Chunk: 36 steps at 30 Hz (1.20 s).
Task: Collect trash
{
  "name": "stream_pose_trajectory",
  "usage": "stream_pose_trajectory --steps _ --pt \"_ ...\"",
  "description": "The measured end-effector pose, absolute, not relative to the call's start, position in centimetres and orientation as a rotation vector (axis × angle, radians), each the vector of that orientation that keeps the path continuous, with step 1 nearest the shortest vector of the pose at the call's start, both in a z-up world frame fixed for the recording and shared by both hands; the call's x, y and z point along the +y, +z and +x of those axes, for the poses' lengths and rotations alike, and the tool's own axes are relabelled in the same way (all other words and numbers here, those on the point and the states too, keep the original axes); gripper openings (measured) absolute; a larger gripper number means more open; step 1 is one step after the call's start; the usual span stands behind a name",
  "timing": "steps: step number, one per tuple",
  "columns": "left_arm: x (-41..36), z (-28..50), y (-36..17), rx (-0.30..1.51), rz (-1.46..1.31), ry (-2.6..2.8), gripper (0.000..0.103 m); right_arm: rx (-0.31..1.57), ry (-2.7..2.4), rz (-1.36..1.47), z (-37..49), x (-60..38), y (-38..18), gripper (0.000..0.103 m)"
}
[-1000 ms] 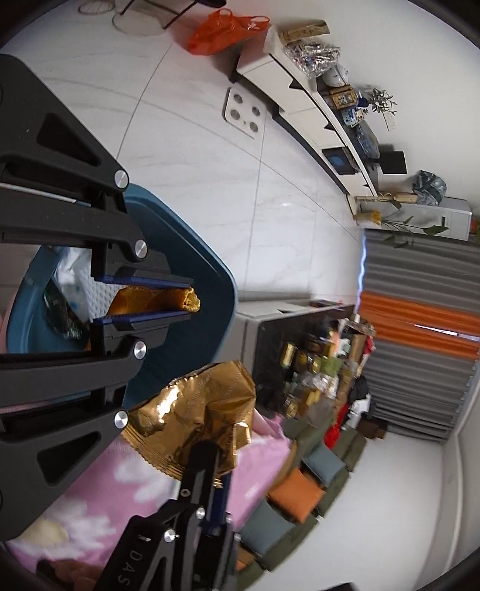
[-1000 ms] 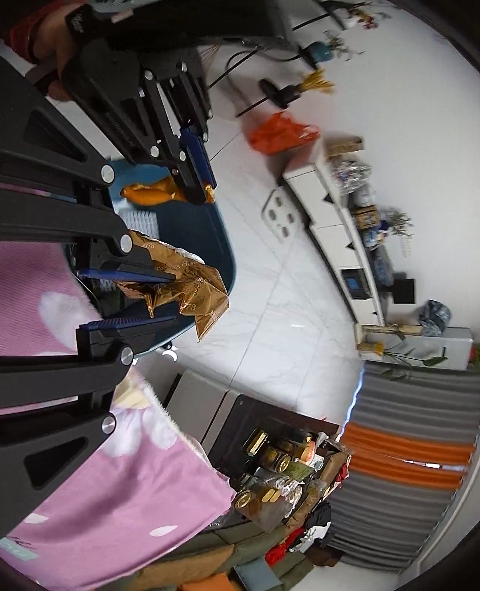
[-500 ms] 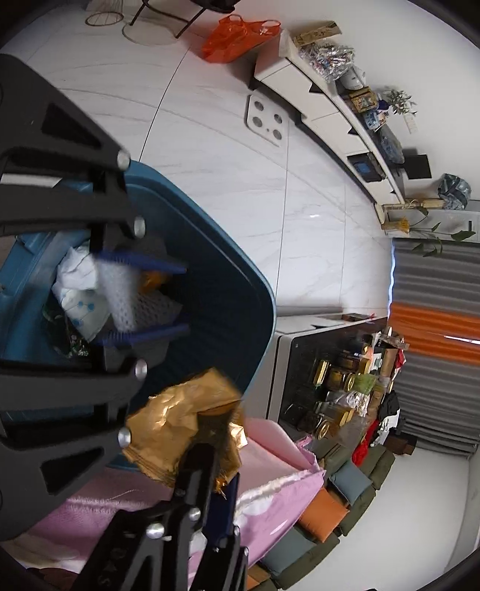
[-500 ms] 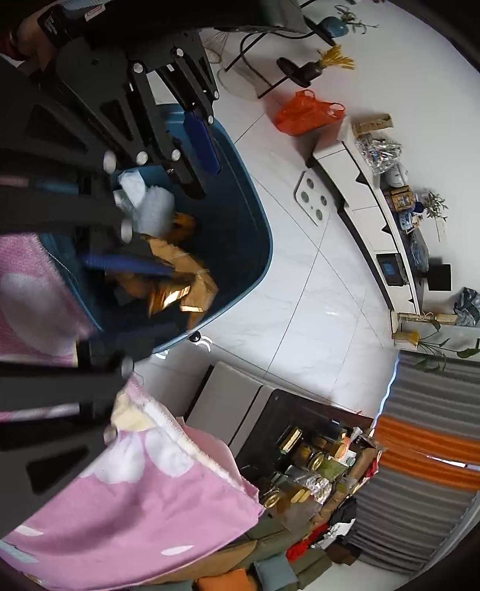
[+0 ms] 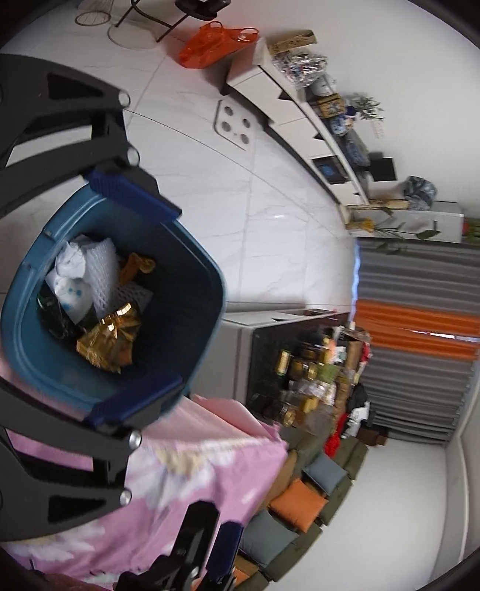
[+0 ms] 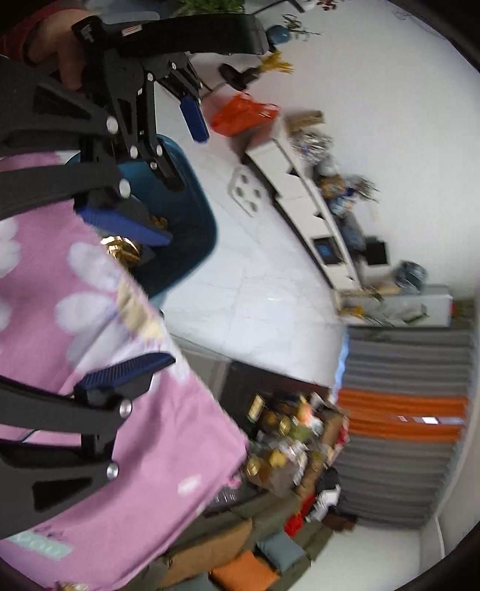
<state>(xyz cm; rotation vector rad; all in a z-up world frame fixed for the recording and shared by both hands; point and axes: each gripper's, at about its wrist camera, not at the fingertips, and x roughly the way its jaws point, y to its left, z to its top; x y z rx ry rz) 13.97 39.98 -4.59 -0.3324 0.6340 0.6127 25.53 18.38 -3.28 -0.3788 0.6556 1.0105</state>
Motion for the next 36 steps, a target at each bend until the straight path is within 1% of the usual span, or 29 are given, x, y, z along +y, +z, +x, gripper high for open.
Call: stream_pose_trajectory --steps 2,3,4,6,8,11,18,26,31,36 --pt "38.2 13.4 -2.8 0.581 -0.316 0.599 0.097 0.597 0.967 -0.338 25.4 15.3 -2.0 0.074" --pt "37.4 13.2 -2.0 0.557 -0.307 0.591 0.097 0.575 0.950 -0.317 25.5 14.0 -1.6 0.077" --pt "36.4 13.1 -1.2 0.534 -0.297 0.575 0.097 0.554 0.931 -0.295 25.6 12.5 -1.2 0.084" --pt "34.0 13.2 0.6 0.497 -0.273 0.544 0.097 0.512 0.874 -0.258 25.7 9.2 -0.5 0.086" --pt "31.6 13.5 2.1 0.465 -0.252 0.507 0.097 0.481 0.823 -0.213 25.7 5.5 0.1 0.092" --pt "26.9 14.1 4.0 0.422 -0.200 0.437 0.097 0.443 0.749 -0.175 25.6 1.1 0.4 0.095" --pt "17.5 14.3 6.0 0.358 -0.114 0.317 0.097 0.381 0.570 -0.119 24.0 -9.6 0.0 0.096" --pt "9.0 13.8 6.3 0.341 -0.060 0.211 0.097 0.309 0.365 -0.033 20.5 -20.8 -0.3 0.096" --pt "5.4 12.5 6.3 0.330 -0.027 0.185 0.097 0.269 0.277 -0.014 18.4 -24.8 -0.7 0.096" --pt "3.5 9.8 6.3 0.298 -0.007 0.174 0.097 0.246 0.241 0.007 16.4 -26.2 -0.9 0.096"
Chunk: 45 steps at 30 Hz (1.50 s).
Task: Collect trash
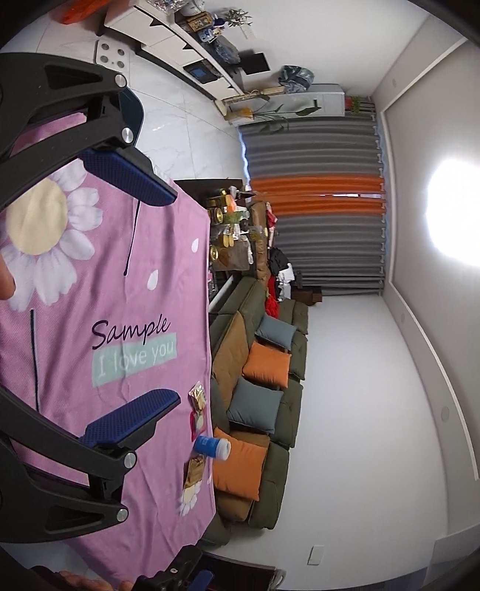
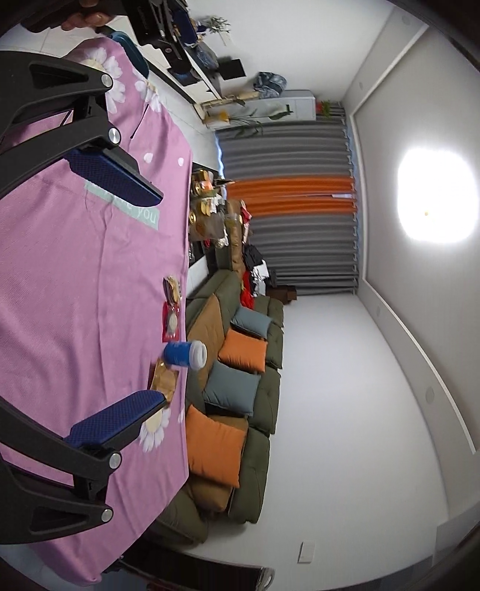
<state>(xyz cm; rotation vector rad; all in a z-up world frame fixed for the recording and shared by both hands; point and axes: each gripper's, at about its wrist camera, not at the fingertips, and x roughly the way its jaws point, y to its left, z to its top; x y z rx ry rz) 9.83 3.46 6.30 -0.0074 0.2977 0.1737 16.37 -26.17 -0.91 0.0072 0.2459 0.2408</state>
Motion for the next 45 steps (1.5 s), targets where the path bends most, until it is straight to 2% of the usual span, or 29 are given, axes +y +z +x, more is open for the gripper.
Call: stream_pose_trajectory --steps 18,45 --pt "3.2 2.4 3.7 0.236 -0.048 0.156 0.097 0.146 0.188 -0.040 9.8 -24.9 -3.0 0.096" --pt "3.7 2.1 3.6 0.185 -0.055 0.142 0.097 0.174 0.188 -0.073 8.6 -23.5 -4.1 0.096"
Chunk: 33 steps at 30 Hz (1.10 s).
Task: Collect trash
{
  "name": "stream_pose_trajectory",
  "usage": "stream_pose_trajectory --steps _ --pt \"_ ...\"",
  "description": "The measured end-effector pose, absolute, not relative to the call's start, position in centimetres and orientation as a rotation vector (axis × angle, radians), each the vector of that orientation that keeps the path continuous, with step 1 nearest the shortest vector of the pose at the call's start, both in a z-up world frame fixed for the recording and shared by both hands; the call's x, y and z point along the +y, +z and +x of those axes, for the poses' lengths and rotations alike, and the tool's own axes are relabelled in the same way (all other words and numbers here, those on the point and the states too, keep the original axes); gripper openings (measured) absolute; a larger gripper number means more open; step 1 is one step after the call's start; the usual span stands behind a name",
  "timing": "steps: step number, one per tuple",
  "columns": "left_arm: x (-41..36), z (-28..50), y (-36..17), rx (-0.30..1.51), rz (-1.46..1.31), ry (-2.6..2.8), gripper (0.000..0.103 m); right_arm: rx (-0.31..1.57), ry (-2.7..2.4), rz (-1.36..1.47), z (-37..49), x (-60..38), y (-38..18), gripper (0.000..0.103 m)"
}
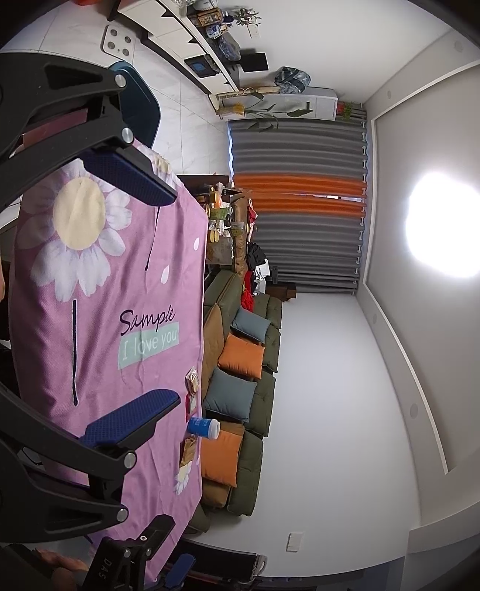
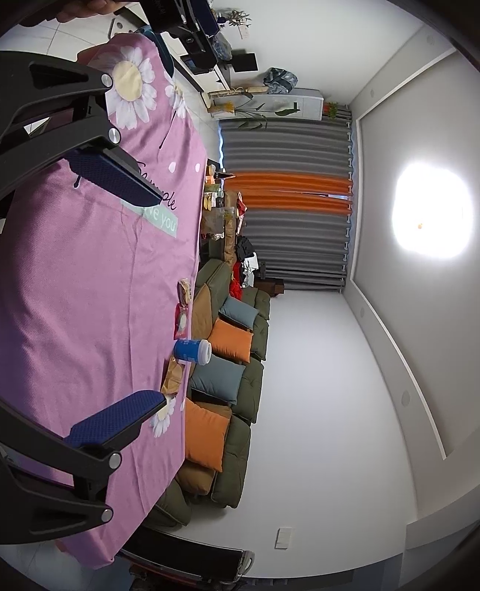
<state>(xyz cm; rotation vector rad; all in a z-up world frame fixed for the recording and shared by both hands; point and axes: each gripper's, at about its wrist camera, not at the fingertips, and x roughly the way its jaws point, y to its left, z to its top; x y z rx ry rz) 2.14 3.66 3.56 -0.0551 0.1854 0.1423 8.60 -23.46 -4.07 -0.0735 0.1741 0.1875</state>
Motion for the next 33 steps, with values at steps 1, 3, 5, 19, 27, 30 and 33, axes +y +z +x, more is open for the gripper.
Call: stream_pose_trajectory --steps 1,3,5,19,27,30,33 --pt "3.6 2.1 3.6 0.183 -0.055 0.141 0.097 0.174 0.187 -0.072 8.7 -23.5 -4.0 0.096" --pt "3.5 2.0 3.6 0.181 -0.054 0.140 0.097 0.173 0.186 -0.074 8.7 -23.5 -4.0 0.096" --pt "3.4 2.0 3.5 0.178 -0.052 0.140 0.097 0.173 0.186 -0.072 8.6 -23.5 -4.0 0.096" --pt "3.3 2.4 3.1 0.190 -0.052 0.129 0.097 0.180 0.185 -0.074 8.8 -23.5 -4.0 0.096" --pt "3.2 1.9 3.2 0.134 -0.053 0.130 0.097 0.188 0.184 -0.075 9.1 -23.5 -4.0 0.096" --pt "3.2 2.5 3.1 0.151 -0.050 0.119 0.097 0.186 0.181 -0.076 9.3 -23.5 -4.0 0.096" --pt "3.5 3.2 3.1 0.153 -0.042 0.111 0.097 0.185 0.174 -0.074 10.1 -24.0 -3.8 0.096"
